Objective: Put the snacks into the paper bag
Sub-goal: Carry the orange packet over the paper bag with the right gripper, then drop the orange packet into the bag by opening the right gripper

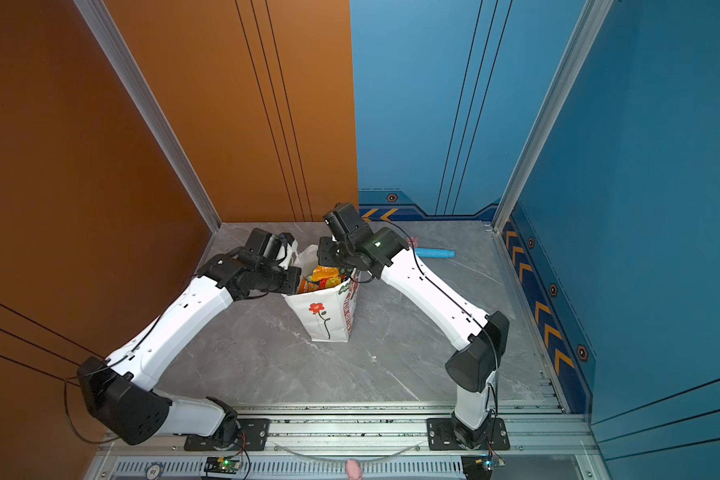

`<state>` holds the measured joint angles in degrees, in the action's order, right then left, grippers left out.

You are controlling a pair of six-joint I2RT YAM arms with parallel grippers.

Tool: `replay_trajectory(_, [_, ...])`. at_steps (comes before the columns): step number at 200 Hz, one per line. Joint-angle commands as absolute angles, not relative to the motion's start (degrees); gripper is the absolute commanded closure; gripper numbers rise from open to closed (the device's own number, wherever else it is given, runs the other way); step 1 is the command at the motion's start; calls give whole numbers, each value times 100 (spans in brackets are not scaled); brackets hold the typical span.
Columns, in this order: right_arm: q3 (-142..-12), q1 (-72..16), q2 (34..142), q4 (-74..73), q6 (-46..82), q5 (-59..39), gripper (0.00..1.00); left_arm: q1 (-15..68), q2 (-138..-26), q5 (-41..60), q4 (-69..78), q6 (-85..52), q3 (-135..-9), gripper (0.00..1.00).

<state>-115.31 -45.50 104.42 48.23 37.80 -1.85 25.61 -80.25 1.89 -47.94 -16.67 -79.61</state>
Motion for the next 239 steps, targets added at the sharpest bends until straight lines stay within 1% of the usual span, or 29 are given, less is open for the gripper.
replay_trajectory(1, [-11716, -4611, 10351, 5030, 3597, 146, 72, 2582, -7842, -17, -4307, -1522, -8017, 100])
replay_trajectory(59, [-11716, -4693, 10502, 5128, 3560, 176, 70, 2584, -7840, -16, -4307, -1521, -8016, 100])
replay_trajectory(91, [-11731, -4715, 10553, 5164, 3552, 148, 65, 2584, -7829, -26, -4304, -1521, -8020, 100])
replay_trajectory(118, [-11785, -4720, 10545, 5216, 3526, 175, 64, 2585, -7831, -13, -4307, -1518, -8016, 100])
replay_trajectory(128, [-11817, -4720, 10535, 5234, 3517, 176, 62, 2584, -7830, -18, -4304, -1521, -8016, 100])
replay_trajectory(145, [-11851, -4728, 10539, 5268, 3507, 207, 56, 2584, -7831, -12, -4300, -1518, -8016, 100])
replay_trajectory(160, [-11889, -4729, 10547, 5321, 3524, 263, 53, 2590, -7842, -14, -4307, -1517, -8016, 100])
replay_trajectory(204, [-12068, -4740, 10513, 5486, 3518, 277, 47, 2589, -7882, -7, -4306, -1530, -8016, 100])
replay_trajectory(239, [-12329, -4799, 10477, 5768, 3415, 370, 44, 2584, -7861, -25, -4306, -1529, -8020, 100])
